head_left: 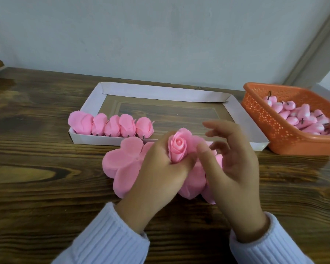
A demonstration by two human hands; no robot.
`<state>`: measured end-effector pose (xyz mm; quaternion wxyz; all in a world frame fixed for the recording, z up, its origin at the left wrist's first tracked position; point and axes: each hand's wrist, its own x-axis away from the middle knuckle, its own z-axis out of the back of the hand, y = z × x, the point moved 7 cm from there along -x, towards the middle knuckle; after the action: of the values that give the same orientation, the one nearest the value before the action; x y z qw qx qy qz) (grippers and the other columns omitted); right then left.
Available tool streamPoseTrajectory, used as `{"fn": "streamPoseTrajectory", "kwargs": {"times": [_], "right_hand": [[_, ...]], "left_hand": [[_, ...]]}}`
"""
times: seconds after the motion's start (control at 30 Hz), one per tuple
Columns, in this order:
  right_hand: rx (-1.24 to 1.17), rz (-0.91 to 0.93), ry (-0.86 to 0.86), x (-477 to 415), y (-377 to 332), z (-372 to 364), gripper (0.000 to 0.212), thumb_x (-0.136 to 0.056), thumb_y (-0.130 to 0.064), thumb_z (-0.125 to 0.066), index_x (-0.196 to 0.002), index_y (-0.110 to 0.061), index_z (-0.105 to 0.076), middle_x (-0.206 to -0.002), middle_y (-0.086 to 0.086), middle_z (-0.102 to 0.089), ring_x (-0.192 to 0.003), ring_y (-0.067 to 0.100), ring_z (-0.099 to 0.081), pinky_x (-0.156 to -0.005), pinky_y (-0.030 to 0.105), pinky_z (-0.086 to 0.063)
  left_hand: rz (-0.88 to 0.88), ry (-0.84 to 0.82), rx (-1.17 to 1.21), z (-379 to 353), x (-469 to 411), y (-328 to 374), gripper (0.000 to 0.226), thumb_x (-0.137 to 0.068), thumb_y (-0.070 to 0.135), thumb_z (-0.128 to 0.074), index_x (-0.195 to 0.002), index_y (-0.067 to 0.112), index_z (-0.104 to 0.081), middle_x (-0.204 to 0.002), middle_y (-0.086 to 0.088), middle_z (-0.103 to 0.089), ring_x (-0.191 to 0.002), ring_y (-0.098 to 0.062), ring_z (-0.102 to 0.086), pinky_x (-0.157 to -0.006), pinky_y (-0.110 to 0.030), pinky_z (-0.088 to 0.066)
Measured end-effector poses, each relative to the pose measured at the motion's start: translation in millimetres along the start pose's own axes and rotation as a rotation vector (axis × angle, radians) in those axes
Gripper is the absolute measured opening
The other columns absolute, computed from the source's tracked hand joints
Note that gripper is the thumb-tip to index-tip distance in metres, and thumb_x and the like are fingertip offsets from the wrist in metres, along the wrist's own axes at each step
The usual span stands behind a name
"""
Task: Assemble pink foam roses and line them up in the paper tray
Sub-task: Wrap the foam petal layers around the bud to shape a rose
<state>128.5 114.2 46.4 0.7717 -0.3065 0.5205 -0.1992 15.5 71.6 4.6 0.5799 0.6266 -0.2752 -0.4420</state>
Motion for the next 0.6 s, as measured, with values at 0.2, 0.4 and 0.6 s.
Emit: {"fn": "streamPoseTrajectory", "kwargs": {"times": [0.2,0.4,0.6], "right_hand": [[0.15,0.043,-0.064,1.3,-2.4,-9.9,0.025,-0.084,-0.032,-0.061,-0.108,-0.026,-0.065,-0.115,0.0,-0.059,-0.113,0.011,-0.054,-0.092,0.013,-0.04],[0.04,0.001,-0.05,0.5,3.5,-5.6,0.017,-0.084,-0.027,-0.059,-0.099,-0.029,-0.067,-0.113,-0.004,-0.06,-0.111,0.007,-0.055,-0.093,0.017,-0.041],[-0.047,-0.023,-0.095,0.2,2.3,-8.7,0.026,-0.085,-0.031,-0.06,-0.11,-0.034,-0.06,-0.113,-0.014,-0.06,-0.112,0.016,-0.058,-0.09,0.029,-0.047]], "left_hand": [[0.025,-0.082,0.053,-9.3,0.5,-0.6,0.031,-0.07,0.019,-0.062,-0.1,0.014,-0.059,-0.09,-0.008,-0.069,-0.088,-0.02,-0.071,-0.076,-0.046,-0.06],[-0.024,-0.143,-0.002,-9.2,2.4,9.5,0.03,-0.077,0.01,-0.064,-0.105,0.016,-0.062,-0.09,-0.002,-0.073,-0.085,-0.012,-0.072,-0.076,-0.038,-0.059],[0.021,-0.111,-0.031,-1.0,1.7,3.3,0.03,-0.081,0.006,-0.069,-0.088,0.034,-0.06,-0.076,0.027,-0.068,-0.073,0.01,-0.063,-0.065,-0.008,-0.049]]}}
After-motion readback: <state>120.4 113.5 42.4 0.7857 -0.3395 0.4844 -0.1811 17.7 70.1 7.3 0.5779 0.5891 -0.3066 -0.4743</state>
